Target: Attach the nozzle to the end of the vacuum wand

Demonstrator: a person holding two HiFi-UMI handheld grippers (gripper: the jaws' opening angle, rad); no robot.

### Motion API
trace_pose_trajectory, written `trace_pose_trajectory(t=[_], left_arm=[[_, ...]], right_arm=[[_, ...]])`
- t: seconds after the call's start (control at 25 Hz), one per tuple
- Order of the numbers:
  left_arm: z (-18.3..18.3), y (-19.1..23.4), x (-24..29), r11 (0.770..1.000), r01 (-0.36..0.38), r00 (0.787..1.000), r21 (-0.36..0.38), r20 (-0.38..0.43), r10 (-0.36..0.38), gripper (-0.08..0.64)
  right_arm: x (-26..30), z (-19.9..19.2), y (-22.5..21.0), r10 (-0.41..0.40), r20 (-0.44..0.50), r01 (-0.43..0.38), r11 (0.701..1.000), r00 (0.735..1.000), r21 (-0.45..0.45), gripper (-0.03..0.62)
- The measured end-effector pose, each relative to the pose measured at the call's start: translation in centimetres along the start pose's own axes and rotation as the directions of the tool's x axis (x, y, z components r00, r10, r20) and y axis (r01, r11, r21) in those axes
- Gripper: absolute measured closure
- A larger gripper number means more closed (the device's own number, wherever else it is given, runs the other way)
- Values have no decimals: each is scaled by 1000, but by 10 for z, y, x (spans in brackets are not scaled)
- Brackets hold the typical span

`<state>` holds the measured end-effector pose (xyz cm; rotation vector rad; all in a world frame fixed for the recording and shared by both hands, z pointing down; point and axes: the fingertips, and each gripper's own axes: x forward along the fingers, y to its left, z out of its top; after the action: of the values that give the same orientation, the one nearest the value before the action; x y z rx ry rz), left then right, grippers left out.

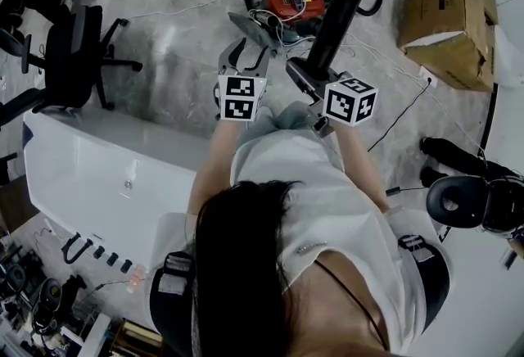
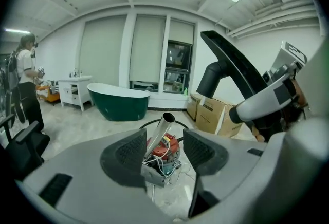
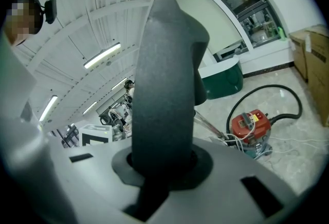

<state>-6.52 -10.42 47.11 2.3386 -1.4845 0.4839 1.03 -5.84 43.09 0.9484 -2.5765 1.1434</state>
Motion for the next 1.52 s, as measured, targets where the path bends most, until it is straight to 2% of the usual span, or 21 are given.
trace_pose_trajectory(t=[0.28, 0.4, 0.56, 0.88, 1.12, 1.4, 1.52], left_arm=[[-11, 6, 22, 998, 31, 998, 57, -63, -27, 342], [-15, 13, 29, 997, 36, 997, 71, -64, -31, 336], [-17, 13, 40, 988, 49, 998, 149, -48, -42, 330], [-28, 18, 69, 988, 36, 996, 148, -83, -24, 314], [-39, 17, 90, 974, 34, 995, 226, -102, -11, 313], [-36, 22, 119, 975, 32, 998, 218, -65, -18, 310], [-37, 23, 128, 969, 45, 998, 244, -58, -32, 310]], right_arm=[[8, 1, -6, -16, -10, 17, 1000, 1000, 23, 541], [13, 5, -4, 2, 8, -3, 999, 1000, 45, 541], [19, 12, -12, -18, 7, 18, 999, 1000, 35, 541], [30, 30, -25, 19, -2, -19, 999, 1000, 30, 541], [38, 35, -37, 51, -46, -49, 998, 998, 40, 541], [40, 35, -57, 77, -89, -70, 994, 993, 78, 541], [43, 36, -65, 92, -101, -82, 992, 991, 93, 541]])
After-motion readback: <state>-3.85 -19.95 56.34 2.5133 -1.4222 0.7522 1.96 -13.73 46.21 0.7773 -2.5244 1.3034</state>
